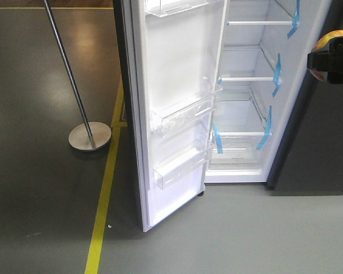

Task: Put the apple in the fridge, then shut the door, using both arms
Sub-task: 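Move up to the refrigerator shelves with the apple in the right gripper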

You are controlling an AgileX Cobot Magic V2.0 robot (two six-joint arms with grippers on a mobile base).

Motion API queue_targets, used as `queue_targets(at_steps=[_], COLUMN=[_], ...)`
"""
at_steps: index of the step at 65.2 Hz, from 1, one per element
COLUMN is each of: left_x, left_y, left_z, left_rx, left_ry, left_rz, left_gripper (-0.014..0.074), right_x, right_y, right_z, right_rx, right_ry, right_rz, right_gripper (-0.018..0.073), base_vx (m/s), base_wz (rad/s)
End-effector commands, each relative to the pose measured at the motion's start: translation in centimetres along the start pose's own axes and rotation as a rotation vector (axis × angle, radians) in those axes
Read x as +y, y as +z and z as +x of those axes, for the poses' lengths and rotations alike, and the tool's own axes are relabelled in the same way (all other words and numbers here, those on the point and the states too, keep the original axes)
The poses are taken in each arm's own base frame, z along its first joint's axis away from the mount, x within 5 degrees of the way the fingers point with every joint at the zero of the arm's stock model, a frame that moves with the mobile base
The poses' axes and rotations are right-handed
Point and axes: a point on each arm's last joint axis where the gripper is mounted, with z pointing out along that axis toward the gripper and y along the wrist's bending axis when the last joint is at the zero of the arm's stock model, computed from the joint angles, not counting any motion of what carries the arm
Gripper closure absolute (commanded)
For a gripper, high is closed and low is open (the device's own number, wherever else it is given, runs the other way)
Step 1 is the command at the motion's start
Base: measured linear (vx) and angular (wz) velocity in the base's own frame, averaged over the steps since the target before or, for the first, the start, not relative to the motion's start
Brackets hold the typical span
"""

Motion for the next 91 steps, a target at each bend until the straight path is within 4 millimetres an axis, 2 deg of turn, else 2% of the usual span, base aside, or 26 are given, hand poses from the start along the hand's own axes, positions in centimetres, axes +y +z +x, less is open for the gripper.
queue_targets(at_steps=[1, 91], left_x=[-0.19, -0.19], left_y=[0.03, 0.03], left_z=[-0.10, -0.10], left_rx=[-0.059, -0.059], left_ry=[0.000, 0.000], left_rz=[0.030, 0.030], left_gripper=[0.0604, 0.0604], right_x=[-0.20, -0.20], right_y=[-1.67, -1.67], right_z=[-1.81, -1.81], right_rx=[-0.135, -0.135], right_ry=[0.000, 0.000], right_rz=[0.027, 0.027], right_gripper=[0.0391, 0.0391], base_vx=[0.08, 0.07], base_wz=[0.01, 0.00])
